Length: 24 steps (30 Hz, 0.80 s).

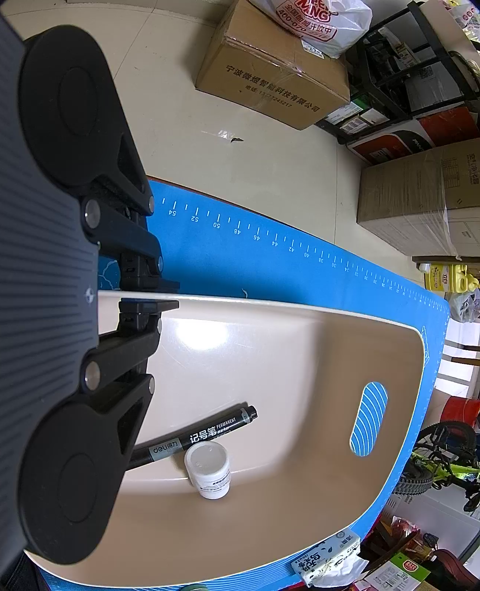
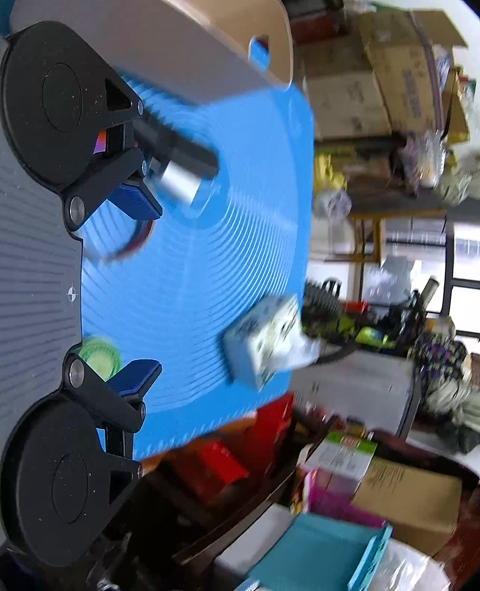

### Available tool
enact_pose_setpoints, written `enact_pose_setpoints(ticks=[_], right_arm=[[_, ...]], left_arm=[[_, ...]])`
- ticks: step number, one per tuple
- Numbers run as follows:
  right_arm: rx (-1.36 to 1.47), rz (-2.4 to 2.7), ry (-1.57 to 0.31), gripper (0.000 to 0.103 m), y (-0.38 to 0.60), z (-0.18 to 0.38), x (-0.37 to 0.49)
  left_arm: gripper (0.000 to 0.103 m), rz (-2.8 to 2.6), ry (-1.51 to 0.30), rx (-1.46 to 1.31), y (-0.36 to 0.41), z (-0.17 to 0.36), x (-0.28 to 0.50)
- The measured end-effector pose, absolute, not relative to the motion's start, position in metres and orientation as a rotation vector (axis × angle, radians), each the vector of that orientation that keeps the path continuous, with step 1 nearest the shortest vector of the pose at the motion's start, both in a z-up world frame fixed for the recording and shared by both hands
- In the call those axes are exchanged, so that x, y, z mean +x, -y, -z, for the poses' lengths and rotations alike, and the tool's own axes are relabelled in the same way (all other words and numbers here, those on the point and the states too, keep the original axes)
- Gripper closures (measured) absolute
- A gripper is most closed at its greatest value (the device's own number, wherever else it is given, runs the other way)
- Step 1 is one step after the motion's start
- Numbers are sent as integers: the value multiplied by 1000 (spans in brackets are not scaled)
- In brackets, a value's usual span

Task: Organize rigid objects
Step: 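Move the right gripper to the green ointment tin and grasp it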

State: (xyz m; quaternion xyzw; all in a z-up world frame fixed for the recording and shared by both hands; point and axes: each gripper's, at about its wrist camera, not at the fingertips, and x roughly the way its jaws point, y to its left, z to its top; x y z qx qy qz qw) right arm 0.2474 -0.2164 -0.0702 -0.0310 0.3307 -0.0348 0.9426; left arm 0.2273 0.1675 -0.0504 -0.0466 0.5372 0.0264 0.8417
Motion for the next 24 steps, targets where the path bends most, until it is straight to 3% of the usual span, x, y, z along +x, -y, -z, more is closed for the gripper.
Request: enact_pose_setpoints(ticks=[24], right_arm=[[-13, 183, -804, 19, 268, 141, 270]], left_arm=[[99, -59, -1136, -94, -166, 51, 227]])
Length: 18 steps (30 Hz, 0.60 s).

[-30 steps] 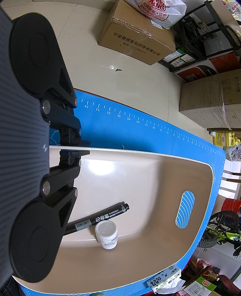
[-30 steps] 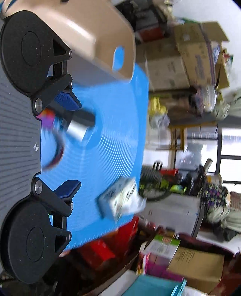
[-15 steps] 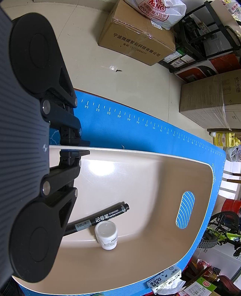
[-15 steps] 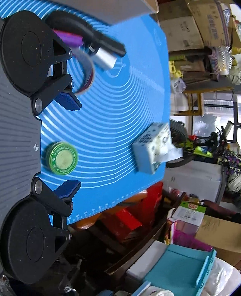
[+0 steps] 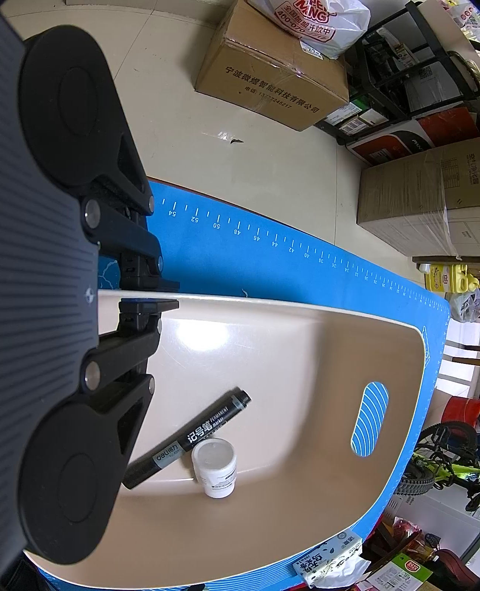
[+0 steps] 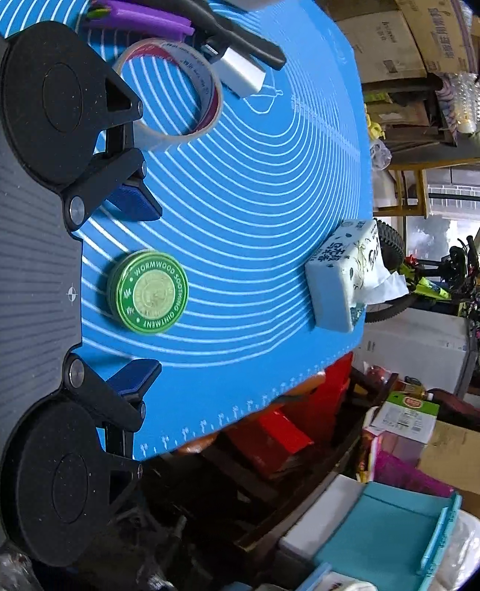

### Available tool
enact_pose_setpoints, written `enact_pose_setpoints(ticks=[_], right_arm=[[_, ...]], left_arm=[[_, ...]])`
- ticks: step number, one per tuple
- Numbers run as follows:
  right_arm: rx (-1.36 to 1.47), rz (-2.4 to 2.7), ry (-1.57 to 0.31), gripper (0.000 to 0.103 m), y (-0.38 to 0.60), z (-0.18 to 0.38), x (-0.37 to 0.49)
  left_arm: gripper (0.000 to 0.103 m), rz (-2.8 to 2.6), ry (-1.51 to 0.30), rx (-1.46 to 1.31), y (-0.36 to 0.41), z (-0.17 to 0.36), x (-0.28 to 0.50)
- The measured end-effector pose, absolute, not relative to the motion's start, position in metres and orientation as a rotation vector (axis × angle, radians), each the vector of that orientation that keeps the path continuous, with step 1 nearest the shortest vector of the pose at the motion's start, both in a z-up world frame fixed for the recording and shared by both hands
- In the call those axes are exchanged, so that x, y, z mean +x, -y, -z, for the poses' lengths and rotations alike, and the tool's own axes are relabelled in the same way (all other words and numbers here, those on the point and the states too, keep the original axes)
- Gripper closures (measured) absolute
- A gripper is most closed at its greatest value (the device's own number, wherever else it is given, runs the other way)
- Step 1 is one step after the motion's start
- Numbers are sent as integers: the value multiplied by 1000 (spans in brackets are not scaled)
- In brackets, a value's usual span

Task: Organize rigid objects
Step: 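Move the right gripper to the green ointment tin and grasp it, then carry the green ointment tin into the bin and release it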

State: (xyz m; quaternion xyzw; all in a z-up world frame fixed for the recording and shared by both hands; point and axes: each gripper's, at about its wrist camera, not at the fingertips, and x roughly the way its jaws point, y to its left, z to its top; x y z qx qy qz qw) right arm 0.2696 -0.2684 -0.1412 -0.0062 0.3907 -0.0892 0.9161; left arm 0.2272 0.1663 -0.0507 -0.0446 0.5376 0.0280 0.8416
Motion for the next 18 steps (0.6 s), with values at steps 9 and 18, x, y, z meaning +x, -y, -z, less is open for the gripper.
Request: enact_pose_setpoints(ticks=[9, 18], right_arm=[[64, 175, -798, 28, 275, 147, 271], [69, 149, -788, 48, 270, 144, 270]], left_arm=[[99, -60, -1136, -94, -166, 50, 227], [99, -61, -1136, -95, -167, 49, 228]])
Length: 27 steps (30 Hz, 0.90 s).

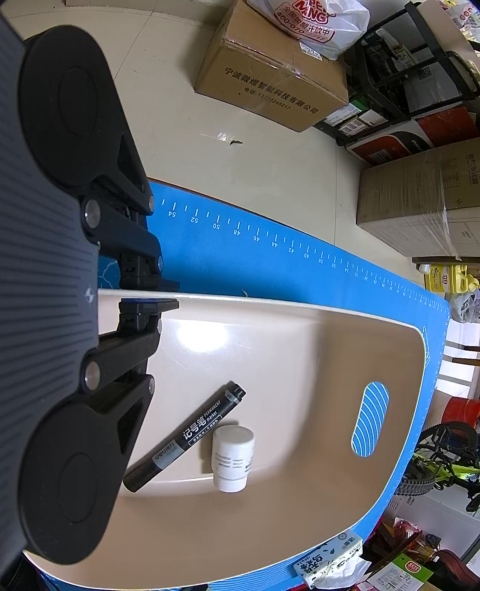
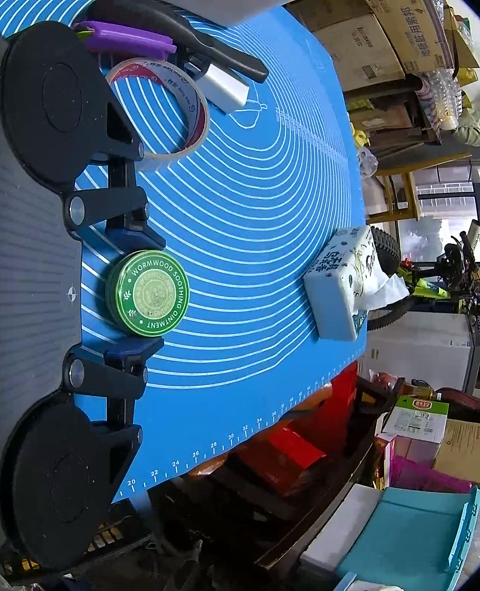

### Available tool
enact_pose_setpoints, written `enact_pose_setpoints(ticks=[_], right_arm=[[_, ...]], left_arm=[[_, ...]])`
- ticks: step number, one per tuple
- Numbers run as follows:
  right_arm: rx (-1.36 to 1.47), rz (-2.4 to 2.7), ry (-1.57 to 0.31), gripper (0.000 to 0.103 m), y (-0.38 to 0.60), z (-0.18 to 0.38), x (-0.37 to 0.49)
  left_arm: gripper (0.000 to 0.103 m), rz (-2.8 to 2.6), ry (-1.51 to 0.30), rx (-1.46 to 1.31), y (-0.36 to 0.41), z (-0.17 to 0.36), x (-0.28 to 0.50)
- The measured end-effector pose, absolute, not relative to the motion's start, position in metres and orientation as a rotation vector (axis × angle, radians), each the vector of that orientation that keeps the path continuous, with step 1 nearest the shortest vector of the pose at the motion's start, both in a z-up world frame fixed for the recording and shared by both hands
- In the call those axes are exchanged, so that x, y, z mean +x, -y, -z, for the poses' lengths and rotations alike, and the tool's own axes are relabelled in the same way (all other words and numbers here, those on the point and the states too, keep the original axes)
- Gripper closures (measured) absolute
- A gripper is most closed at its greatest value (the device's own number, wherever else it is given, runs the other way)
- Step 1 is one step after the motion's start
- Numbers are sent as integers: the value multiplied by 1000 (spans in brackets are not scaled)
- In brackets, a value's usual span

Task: Organize rigid objects
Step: 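Carry the green ointment tin into the bin and release it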

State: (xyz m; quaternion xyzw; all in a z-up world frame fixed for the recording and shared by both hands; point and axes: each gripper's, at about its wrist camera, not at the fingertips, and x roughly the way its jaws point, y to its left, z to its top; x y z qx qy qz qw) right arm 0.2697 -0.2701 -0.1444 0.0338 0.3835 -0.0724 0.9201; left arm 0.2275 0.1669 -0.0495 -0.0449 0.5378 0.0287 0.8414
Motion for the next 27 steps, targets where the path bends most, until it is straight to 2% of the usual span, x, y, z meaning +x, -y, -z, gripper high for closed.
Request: enact_pose_setpoints(ticks=[10, 27], right_arm=[[20, 168, -740, 48, 258, 124, 260], [-8, -75, -530, 48, 165, 27, 249]], left_arm=[[99, -61, -1137, -95, -168, 49, 228], [99, -63, -1137, -93, -168, 49, 227]])
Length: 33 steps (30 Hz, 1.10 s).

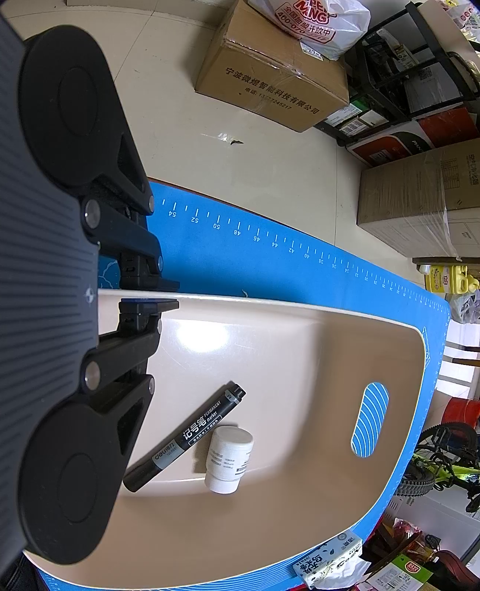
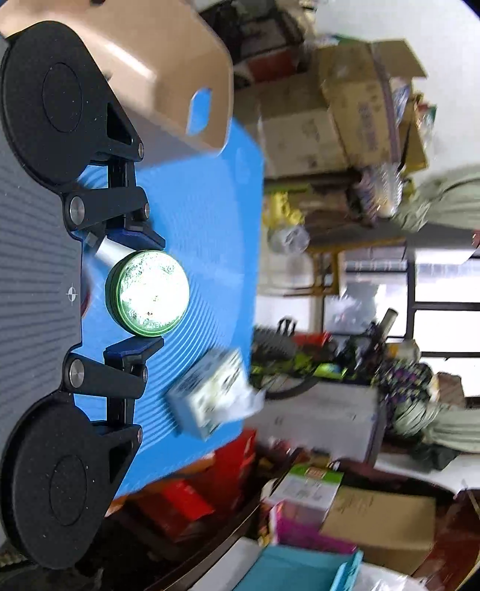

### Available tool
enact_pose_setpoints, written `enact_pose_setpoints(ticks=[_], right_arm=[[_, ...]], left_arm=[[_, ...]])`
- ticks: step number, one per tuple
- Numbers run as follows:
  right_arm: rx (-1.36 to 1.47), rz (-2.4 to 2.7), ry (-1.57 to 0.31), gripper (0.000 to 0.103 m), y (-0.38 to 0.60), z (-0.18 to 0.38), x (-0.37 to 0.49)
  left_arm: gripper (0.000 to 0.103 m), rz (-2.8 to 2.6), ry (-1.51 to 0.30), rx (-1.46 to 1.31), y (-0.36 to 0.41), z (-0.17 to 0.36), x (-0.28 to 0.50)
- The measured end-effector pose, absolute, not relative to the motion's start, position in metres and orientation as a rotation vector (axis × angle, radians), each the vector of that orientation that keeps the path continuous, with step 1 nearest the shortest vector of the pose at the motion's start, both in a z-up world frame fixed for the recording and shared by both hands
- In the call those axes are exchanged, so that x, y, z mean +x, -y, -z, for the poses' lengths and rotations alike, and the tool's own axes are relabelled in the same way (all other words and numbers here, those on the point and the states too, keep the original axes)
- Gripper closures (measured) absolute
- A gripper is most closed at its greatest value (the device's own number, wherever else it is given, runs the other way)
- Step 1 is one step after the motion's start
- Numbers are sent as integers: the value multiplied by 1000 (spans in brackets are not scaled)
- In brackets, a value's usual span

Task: Organize rigid objects
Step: 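Carry the green ointment tin into the bin and release it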

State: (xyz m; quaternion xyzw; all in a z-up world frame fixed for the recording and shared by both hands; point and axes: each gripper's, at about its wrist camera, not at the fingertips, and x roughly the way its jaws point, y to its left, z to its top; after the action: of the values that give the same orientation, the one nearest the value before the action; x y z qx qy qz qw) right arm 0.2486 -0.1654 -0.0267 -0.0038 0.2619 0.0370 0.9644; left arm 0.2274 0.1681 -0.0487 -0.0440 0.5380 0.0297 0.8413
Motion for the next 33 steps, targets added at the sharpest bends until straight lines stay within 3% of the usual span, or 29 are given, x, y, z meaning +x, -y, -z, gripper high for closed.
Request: enact_pose_setpoints(ticks=[13, 33], right_arm=[[-70, -259, -502, 48, 57, 8, 257], [-236, -382, -734, 48, -34, 52, 266]], left_arm=[[99, -63, -1137, -92, -168, 49, 227], [99, -65, -1137, -89, -167, 48, 228]])
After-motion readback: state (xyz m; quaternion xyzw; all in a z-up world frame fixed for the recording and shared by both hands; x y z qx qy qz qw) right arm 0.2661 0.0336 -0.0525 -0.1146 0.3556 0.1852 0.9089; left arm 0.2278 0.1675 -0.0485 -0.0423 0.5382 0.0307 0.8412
